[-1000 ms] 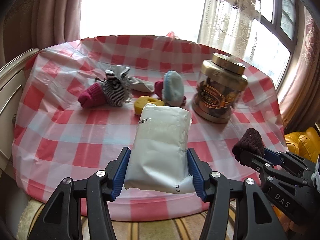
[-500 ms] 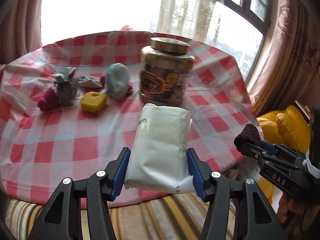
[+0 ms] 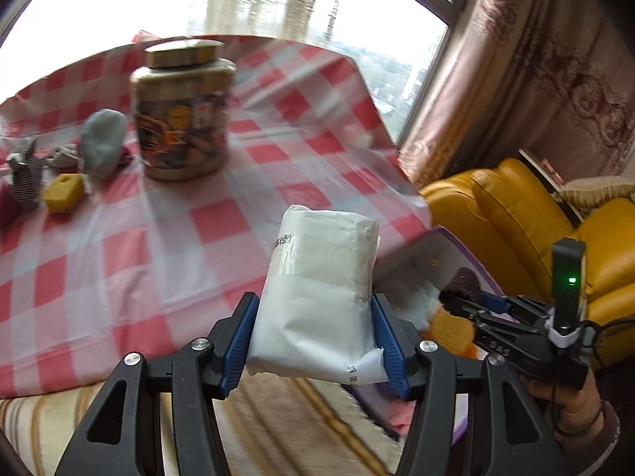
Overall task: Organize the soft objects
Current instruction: 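Carry the wipes pack and brown sock into the white box and release both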
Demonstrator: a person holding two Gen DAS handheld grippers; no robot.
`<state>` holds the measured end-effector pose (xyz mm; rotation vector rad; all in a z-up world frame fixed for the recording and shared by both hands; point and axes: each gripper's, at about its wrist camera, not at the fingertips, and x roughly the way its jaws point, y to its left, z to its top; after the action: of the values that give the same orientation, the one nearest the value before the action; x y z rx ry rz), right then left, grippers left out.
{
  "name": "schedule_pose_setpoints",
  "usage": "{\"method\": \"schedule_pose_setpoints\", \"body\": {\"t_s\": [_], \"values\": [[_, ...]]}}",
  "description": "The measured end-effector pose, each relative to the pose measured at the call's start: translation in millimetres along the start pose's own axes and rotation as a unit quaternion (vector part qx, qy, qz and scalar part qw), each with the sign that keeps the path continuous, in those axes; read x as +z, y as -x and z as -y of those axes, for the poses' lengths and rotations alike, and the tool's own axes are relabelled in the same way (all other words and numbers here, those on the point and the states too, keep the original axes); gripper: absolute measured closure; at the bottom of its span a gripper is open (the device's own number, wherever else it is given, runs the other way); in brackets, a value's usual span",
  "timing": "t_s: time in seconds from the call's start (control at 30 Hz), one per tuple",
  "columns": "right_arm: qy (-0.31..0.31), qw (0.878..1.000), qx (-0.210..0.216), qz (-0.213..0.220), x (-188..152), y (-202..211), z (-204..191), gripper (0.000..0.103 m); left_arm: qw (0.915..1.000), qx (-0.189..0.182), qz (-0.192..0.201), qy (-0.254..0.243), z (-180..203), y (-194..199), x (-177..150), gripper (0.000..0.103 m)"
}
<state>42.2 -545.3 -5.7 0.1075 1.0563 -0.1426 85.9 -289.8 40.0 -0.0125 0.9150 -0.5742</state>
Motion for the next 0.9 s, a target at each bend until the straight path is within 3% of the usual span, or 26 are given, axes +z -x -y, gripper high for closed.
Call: {"method": "schedule_pose_setpoints", "body": {"t_s": [0.2,0.27,0.33,0.37,0.9], "values": [[0.004,1.000,-0.006,-0.021,-16,1,12,0.060,0.9980,-0.045,-0.038,-0.023,36,-13,-12,0.045],[0.003,1.000,-0.008,-0.026,-18,3,14,0.054,0.9967,-0.061,-0.046,-0.027,45,-16,-14,0.043],[0.003,1.000,-0.013,-0.028,-20,4,16,0.037,0.9937,-0.085,-0.065,-0.034,54,-21,-17,0.037],[0.002,0.999,-0.018,-0.026,-20,5,17,0.035,0.9924,-0.090,-0.074,-0.038,57,-25,-19,0.030],[0.018,1.000,0.013,-0.022,-7,1,-15,0.034,0.9958,-0.070,-0.060,0.003,33,-18,-17,0.029]]}}
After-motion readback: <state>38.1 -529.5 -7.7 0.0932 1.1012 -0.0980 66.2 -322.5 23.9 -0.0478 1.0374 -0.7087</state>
